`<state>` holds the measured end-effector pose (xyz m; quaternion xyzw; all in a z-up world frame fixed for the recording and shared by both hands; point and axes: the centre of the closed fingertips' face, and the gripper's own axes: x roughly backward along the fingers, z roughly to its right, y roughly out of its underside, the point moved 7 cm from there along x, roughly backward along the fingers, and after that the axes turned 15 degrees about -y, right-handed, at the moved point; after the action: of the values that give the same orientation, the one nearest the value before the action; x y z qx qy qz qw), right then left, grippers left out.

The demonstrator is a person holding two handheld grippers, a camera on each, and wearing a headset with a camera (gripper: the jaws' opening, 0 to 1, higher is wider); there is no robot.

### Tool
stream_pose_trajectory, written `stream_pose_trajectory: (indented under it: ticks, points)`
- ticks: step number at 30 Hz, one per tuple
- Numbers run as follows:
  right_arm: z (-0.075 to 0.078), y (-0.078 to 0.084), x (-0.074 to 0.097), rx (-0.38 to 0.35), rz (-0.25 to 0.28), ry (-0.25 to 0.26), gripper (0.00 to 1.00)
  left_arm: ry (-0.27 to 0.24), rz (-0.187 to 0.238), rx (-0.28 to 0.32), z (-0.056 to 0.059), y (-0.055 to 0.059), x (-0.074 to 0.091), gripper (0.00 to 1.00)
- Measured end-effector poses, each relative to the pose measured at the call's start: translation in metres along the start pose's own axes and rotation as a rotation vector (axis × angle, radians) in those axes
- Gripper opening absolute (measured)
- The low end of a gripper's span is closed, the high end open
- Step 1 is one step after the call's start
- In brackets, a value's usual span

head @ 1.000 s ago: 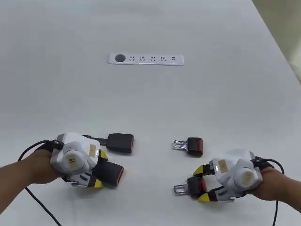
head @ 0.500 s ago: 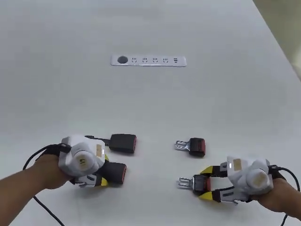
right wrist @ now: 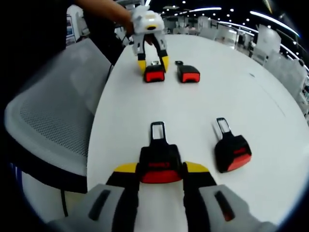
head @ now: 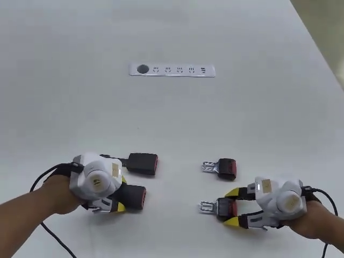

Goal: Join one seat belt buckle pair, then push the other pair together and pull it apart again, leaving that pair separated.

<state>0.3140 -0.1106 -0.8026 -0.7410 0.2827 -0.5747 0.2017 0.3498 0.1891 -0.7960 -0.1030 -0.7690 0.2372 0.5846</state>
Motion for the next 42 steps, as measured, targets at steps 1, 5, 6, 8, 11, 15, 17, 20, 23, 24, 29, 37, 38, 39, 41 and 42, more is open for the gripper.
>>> stream_pose_trajectory:
  ticks: [1, 5, 6, 8, 11, 15, 17, 20, 23, 24, 29, 37, 38, 39, 41, 42]
  points:
    - [0.001, -0.002, -0.002, 0.004, 0.006, -0.001, 0.35, 0.0, 0.0, 0.002, 0.0, 0.0, 0.0, 0.36]
    - [0.003, -0.008, -0.008, -0.006, 0.051, 0.002, 0.35, -0.004, 0.004, 0.014, 0.0, 0.0, 0.0, 0.36]
    - [0.003, -0.011, -0.01, -0.003, 0.062, 0.005, 0.35, -0.004, 0.003, 0.014, 0.0, 0.0, 0.0, 0.36]
    - [0.003, -0.014, -0.014, -0.001, 0.075, 0.004, 0.35, -0.003, 0.0, 0.013, 0.0, 0.0, 0.0, 0.36]
    - [0.004, -0.018, -0.018, 0.004, 0.091, 0.001, 0.35, -0.001, -0.001, 0.013, 0.0, 0.0, 0.0, 0.36]
    - [0.004, -0.024, -0.024, -0.005, 0.127, -0.003, 0.35, -0.002, -0.001, 0.016, 0.001, 0.0, 0.0, 0.36]
    - [0.004, -0.028, -0.027, -0.003, 0.133, -0.007, 0.35, -0.002, -0.001, 0.017, 0.001, 0.0, 0.0, 0.36]
    - [0.005, -0.033, -0.031, -0.001, 0.147, -0.012, 0.35, -0.002, -0.003, 0.018, 0.001, 0.0, 0.0, 0.36]
    - [0.006, -0.038, -0.035, -0.007, 0.162, -0.013, 0.35, -0.002, -0.004, 0.019, 0.001, -0.001, 0.0, 0.36]
    - [0.006, -0.04, -0.037, -0.007, 0.166, -0.015, 0.35, -0.002, -0.003, 0.02, 0.001, 0.0, 0.0, 0.36]
    - [0.008, -0.053, -0.046, -0.008, 0.17, -0.015, 0.35, -0.003, -0.001, 0.021, 0.0, 0.0, 0.0, 0.36]
    - [0.014, -0.077, -0.067, 0.004, 0.16, -0.023, 0.35, -0.005, -0.004, 0.022, 0.001, 0.0, 0.0, 0.36]
    - [0.015, -0.079, -0.069, 0.008, 0.157, -0.022, 0.35, -0.005, -0.004, 0.023, 0.0, 0.0, 0.001, 0.36]
    - [0.014, -0.082, -0.072, 0.011, 0.155, -0.028, 0.35, -0.005, -0.003, 0.023, 0.0, 0.0, 0.001, 0.36]
    - [0.015, -0.086, -0.074, 0.014, 0.151, -0.031, 0.35, -0.005, -0.002, 0.024, 0.0, 0.001, 0.001, 0.36]
    - [0.015, -0.088, -0.075, 0.016, 0.149, -0.03, 0.35, -0.005, -0.002, 0.024, 0.0, 0.001, 0.001, 0.36]
